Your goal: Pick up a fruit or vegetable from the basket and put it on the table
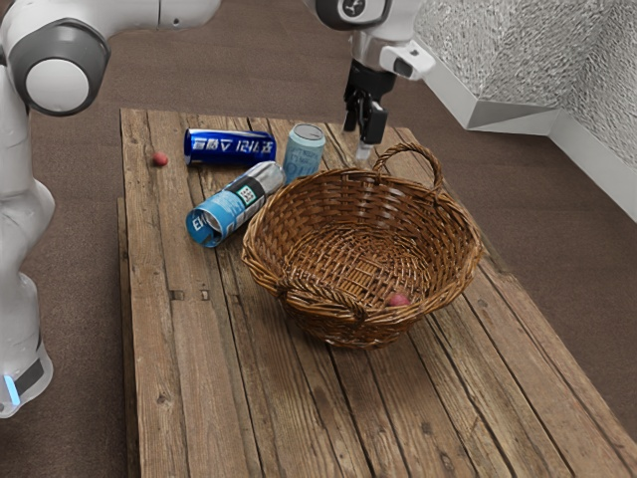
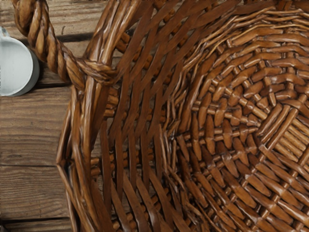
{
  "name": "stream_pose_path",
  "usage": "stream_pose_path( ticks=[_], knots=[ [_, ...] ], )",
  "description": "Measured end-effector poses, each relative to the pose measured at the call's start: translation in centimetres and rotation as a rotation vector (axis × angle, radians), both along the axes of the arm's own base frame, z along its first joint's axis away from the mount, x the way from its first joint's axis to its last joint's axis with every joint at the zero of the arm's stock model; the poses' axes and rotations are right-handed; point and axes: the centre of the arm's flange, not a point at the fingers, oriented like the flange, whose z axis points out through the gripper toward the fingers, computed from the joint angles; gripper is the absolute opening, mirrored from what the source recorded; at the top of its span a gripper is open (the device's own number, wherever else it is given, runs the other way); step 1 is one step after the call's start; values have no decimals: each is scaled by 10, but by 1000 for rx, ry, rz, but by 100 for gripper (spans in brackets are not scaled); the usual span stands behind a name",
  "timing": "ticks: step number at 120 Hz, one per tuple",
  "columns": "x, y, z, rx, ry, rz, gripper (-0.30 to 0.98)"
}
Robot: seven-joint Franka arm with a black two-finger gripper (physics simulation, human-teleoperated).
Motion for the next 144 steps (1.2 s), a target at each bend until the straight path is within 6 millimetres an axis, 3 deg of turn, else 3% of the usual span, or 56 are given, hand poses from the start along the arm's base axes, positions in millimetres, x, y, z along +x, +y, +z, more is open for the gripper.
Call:
stream_pose_path(
  ticks=[25, 37, 44, 53, 65, 71, 77, 99, 119, 130, 144],
  knots=[
    [6, -1, -2, 10, -8, -48, 69],
    [6, -16, 9, 4, -33, -150, 69],
    [4, -48, 11, 20, -34, -255, 69],
    [-3, -108, 5, 32, -21, -417, 69],
    [-43, -193, -12, 30, -7, -652, 69],
    [-52, -215, -18, 31, -12, -728, 68],
    [-47, -211, -25, 35, -14, -747, 68],
    [-11, -140, -45, 51, -25, -692, 69],
    [13, -98, -65, 51, -15, -666, 69],
    [15, -108, -68, 50, -17, -709, 69],
    [10, -159, -72, 51, -19, -826, 69]
  ],
)
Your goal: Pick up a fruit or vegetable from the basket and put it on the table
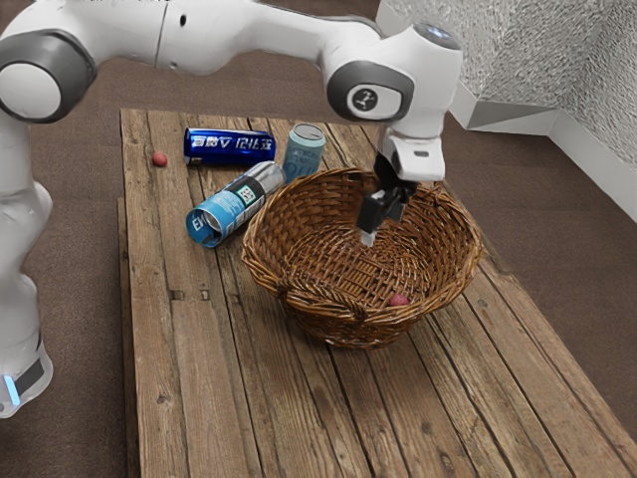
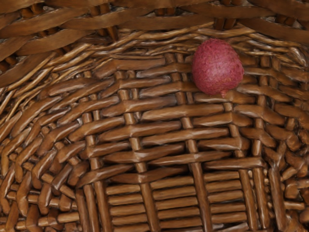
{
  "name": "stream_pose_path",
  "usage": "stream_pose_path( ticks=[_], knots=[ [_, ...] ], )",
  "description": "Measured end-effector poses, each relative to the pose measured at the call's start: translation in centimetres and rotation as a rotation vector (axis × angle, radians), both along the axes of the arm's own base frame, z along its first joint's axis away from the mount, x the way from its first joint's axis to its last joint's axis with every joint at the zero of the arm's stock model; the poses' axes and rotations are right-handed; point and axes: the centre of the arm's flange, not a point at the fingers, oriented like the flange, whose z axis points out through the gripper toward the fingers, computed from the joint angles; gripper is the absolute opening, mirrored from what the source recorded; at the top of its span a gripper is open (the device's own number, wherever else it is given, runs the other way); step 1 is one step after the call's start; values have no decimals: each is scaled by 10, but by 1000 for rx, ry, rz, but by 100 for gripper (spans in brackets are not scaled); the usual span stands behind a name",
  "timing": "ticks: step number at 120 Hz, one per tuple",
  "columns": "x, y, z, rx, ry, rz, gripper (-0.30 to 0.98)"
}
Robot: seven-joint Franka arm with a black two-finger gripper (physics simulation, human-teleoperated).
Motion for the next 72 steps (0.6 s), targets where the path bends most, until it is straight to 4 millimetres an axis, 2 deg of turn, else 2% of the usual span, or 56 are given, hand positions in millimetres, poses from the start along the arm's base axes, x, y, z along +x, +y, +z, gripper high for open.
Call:
stream_pose_path(
  ticks=[9, 16, 23, 40, 57, 72],
  knots=[
    [-4, -32, -5, 3, 6, -71, 69],
    [-6, -45, -7, 6, 7, -102, 69],
    [-4, -43, -8, 7, 8, -109, 68],
    [9, -24, -15, 13, 14, -91, 69],
    [18, -38, -27, 16, 26, -121, 69],
    [24, -41, -29, -4, 29, -127, 69]
  ],
)
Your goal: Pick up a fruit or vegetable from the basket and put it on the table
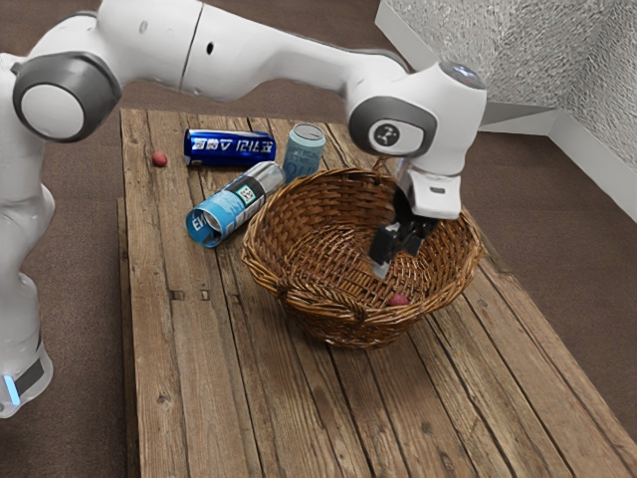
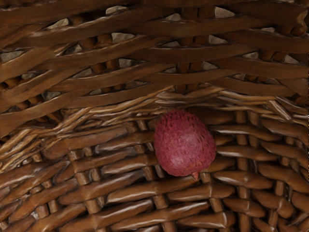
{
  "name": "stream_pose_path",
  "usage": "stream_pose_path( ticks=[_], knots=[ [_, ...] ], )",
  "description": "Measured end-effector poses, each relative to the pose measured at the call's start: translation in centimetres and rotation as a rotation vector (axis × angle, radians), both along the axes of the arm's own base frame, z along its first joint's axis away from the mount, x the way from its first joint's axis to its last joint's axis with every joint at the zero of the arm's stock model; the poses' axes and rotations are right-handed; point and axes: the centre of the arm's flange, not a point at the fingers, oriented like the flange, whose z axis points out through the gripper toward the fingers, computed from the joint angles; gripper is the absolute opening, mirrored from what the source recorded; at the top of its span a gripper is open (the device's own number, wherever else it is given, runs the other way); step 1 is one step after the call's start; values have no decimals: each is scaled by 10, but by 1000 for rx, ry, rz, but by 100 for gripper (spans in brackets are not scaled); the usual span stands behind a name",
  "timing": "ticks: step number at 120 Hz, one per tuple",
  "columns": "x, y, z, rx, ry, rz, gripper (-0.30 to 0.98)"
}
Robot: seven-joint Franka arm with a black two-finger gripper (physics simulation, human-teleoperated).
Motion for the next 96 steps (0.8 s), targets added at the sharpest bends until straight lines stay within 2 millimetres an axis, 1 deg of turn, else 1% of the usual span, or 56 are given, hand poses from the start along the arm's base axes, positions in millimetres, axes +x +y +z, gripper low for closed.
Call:
stream_pose_path(
  ticks=[20, 36, 47, 67, 96],
  knots=[
    [1, -4, -2, -81, 22, 9, 69],
    [6, -8, -21, -93, 56, 7, 69],
    [9, -10, -28, -96, 66, 5, 69],
    [11, -11, -35, -100, 72, 2, 69],
    [13, -14, -36, -110, 61, -1, 69]
  ],
)
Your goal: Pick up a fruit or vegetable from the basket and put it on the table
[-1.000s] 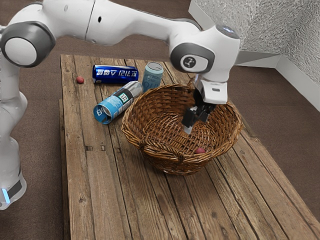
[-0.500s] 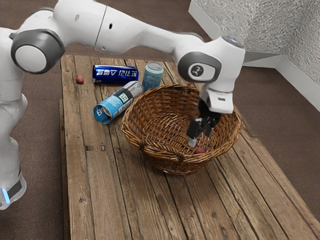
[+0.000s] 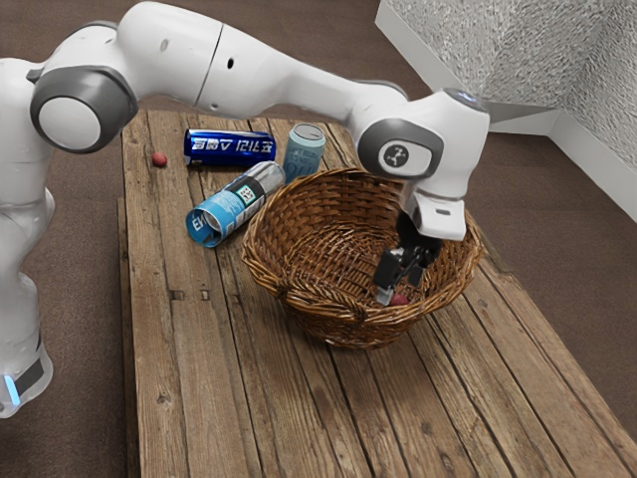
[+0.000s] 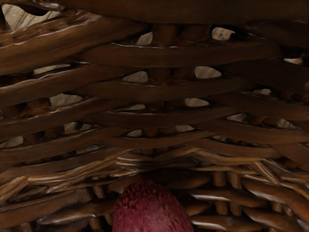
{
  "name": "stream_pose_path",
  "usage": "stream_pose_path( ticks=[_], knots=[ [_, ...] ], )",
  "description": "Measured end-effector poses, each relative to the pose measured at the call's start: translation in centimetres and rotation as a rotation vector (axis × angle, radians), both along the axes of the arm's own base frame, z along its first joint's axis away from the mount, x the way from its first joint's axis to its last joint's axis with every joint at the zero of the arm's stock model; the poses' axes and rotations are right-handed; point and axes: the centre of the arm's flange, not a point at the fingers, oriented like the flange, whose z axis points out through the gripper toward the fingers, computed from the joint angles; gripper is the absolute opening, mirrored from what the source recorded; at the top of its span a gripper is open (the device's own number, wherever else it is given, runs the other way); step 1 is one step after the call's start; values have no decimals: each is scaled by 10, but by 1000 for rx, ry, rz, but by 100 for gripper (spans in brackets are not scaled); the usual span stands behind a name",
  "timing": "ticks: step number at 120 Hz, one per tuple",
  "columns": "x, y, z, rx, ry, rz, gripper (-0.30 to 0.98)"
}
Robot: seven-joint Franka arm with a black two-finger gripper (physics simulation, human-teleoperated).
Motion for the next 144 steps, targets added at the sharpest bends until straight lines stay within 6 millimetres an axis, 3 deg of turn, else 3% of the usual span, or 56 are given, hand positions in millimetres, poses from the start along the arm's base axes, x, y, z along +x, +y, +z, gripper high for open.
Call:
stream_pose_path(
  ticks=[64, 95, 118, 130, 144],
  knots=[
    [3, -4, -13, 6, 8, 6, 68],
    [3, -4, -14, 8, 10, 12, 22],
    [3, -4, -14, 10, 7, 16, 18],
    [0, -3, -1, 4, -10, 16, 16],
    [-23, 15, 50, -14, -57, 27, 15]
  ],
)
